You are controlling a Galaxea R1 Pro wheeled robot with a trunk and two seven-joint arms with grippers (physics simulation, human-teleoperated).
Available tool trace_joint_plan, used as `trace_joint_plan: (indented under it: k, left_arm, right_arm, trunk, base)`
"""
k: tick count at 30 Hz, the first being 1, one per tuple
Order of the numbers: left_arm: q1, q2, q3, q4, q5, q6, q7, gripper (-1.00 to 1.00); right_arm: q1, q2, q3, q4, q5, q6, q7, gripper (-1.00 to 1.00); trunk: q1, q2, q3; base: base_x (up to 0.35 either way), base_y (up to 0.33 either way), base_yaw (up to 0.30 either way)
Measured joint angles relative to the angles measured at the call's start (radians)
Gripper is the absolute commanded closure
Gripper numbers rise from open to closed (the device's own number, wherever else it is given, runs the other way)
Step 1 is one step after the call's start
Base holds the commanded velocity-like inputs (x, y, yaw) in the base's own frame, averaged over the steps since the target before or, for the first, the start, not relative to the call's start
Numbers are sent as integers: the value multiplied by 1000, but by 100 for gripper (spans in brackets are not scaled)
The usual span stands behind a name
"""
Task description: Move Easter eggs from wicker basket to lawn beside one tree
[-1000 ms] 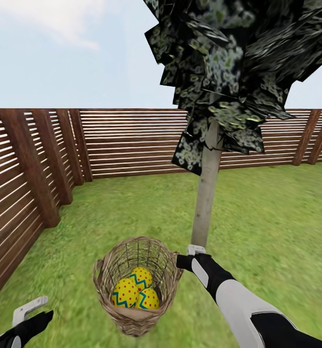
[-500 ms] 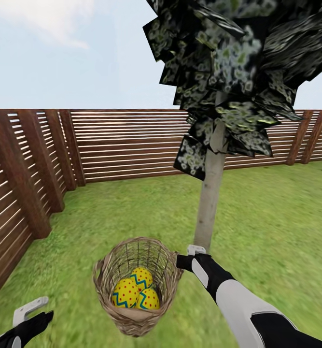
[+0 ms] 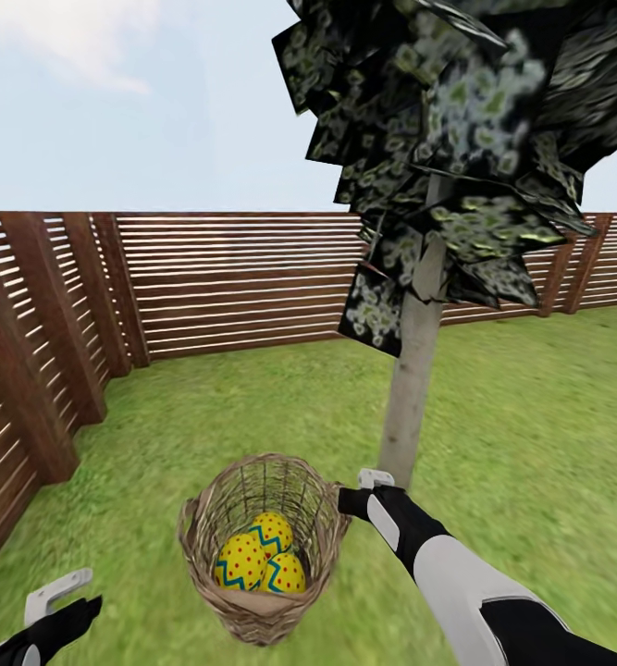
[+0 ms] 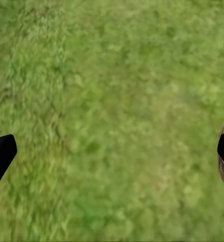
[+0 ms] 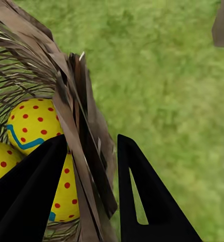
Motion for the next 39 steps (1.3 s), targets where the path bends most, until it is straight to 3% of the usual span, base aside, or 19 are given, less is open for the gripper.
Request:
trace_joint_plan:
  k: [22, 39]
  left_arm:
    - [5, -1, 0, 0, 3, -1, 0, -100]
    - [5, -1, 0, 1, 1, 0, 0, -100]
  right_arm:
    - [0, 0, 0, 0, 0, 0, 0, 100]
    - [0, 0, 1, 0, 1, 0, 0, 100]
  trunk:
    - [0, 0, 16]
    - [0, 0, 24]
  base:
    - [296, 191, -121]
    - [288, 42, -83]
